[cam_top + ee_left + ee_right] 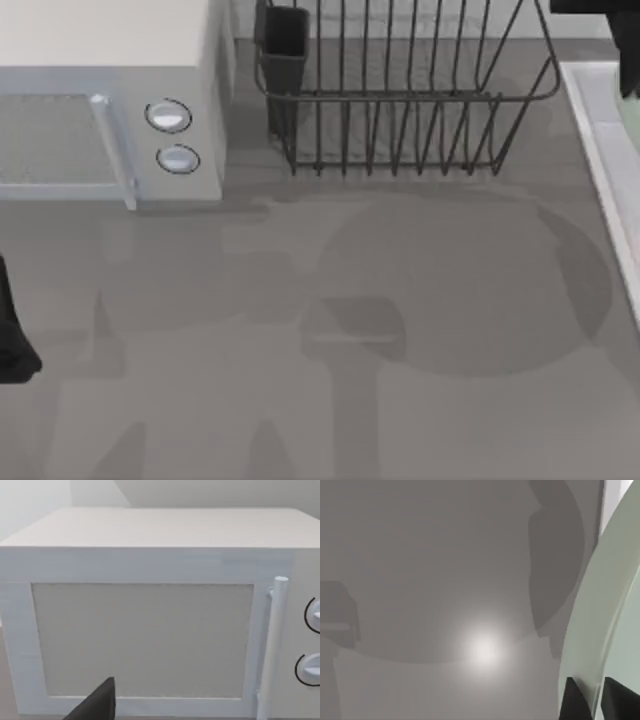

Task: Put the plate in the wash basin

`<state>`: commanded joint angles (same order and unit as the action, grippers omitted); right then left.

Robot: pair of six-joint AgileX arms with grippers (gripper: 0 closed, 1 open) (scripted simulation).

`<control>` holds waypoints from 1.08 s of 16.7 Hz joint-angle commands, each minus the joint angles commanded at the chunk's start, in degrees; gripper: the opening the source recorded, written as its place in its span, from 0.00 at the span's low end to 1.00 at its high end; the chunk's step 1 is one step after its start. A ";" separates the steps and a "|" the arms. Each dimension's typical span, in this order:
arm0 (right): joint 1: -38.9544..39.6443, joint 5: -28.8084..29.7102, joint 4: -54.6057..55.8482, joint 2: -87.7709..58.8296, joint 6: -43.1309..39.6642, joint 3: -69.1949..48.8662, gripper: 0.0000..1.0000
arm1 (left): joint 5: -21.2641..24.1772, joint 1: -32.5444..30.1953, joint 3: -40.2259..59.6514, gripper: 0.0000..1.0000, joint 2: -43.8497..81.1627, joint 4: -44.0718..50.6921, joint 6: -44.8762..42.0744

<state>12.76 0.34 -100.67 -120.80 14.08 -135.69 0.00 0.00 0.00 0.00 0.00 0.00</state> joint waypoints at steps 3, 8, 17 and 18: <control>-5.66 0.06 -0.37 -12.65 -5.64 -10.92 0.00 | 0.00 0.00 0.00 1.00 0.00 0.00 0.00; -14.80 0.16 -0.15 -30.58 -14.75 -26.57 0.00 | 0.00 0.00 0.00 1.00 0.00 0.00 0.00; -17.51 0.19 0.06 -34.38 -17.45 -30.30 0.15 | 0.00 0.00 0.00 1.00 0.00 0.00 0.00; -17.51 0.19 0.06 -34.38 -17.45 -30.30 0.23 | 0.00 0.00 0.00 1.00 0.00 0.00 0.00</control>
<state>-4.75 0.53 -100.61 -155.17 -3.37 -165.98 0.00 0.00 0.00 0.00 0.00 0.00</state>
